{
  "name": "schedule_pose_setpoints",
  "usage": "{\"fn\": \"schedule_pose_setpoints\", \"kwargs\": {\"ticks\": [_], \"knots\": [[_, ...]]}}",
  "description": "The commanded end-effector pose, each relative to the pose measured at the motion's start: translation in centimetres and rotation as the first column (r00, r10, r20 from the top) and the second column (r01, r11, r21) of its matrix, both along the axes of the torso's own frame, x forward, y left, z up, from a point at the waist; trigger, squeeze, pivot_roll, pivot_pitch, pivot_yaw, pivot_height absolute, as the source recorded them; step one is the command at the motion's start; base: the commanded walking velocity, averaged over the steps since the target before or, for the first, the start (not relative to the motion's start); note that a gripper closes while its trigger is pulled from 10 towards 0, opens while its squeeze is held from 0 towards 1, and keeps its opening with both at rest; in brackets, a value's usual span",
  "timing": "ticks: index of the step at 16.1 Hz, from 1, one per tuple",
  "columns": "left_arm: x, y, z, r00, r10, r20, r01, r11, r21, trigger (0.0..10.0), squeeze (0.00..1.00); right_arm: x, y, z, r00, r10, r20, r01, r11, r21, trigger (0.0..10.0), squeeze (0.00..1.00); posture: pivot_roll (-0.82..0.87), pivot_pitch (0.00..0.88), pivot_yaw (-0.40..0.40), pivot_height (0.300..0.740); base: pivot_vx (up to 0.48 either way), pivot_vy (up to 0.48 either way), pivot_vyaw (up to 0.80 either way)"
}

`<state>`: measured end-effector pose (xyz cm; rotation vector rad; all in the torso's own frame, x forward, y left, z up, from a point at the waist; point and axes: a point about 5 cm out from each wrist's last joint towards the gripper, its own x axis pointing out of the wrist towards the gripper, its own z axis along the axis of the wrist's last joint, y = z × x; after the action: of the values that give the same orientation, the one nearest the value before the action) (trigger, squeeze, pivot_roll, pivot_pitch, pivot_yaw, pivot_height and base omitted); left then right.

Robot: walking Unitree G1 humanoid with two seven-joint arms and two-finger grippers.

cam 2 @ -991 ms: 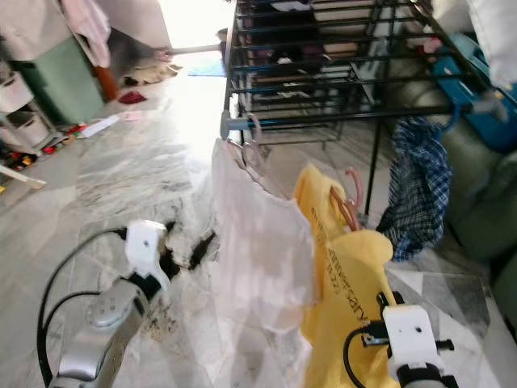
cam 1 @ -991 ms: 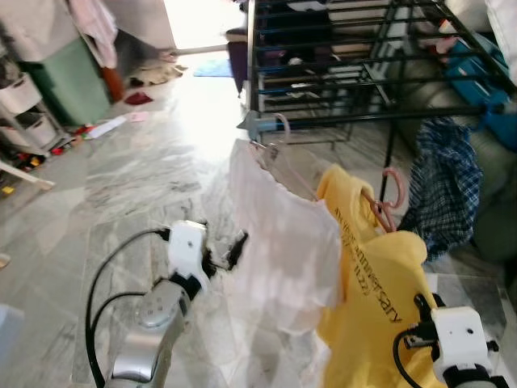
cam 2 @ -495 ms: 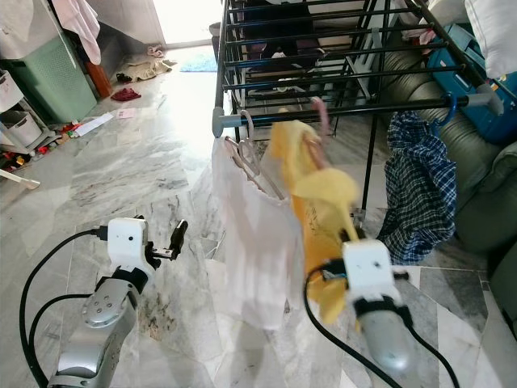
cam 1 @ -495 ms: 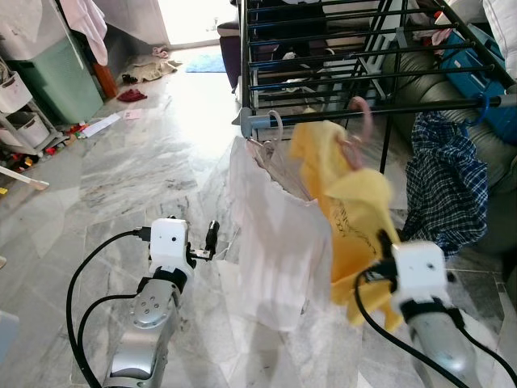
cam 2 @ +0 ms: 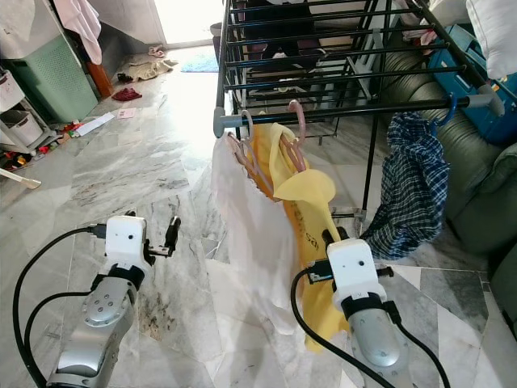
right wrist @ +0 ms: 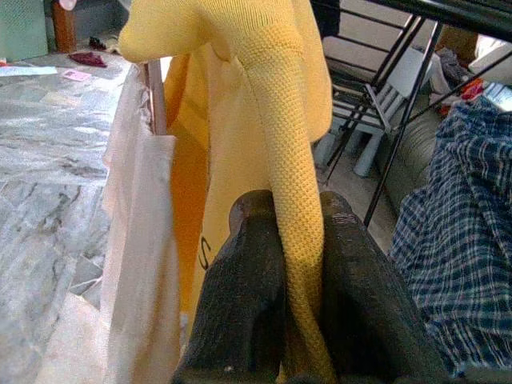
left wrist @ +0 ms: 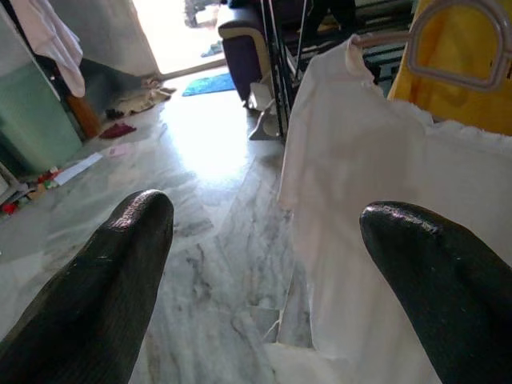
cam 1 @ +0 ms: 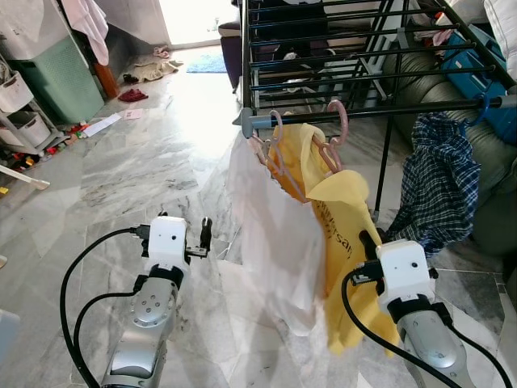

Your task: Hang hanger

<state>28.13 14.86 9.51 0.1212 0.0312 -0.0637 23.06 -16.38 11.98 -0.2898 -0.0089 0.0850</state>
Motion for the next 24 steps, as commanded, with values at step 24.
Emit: {"fn": "schedule_pose_setpoints", "kwargs": {"ticks": [24], "knots": [[-0.2,-0.2,-0.5,0.998,-0.053,-0.035,0.053,0.999,0.004,10.0,0.00,-0.4,-0.9,0.3,0.993,-0.113,0.017,0.111,0.989,0.097,10.0,0.00,-0.14,0.087,0.086,0.740,-0.209,0.000,0.00]]}}
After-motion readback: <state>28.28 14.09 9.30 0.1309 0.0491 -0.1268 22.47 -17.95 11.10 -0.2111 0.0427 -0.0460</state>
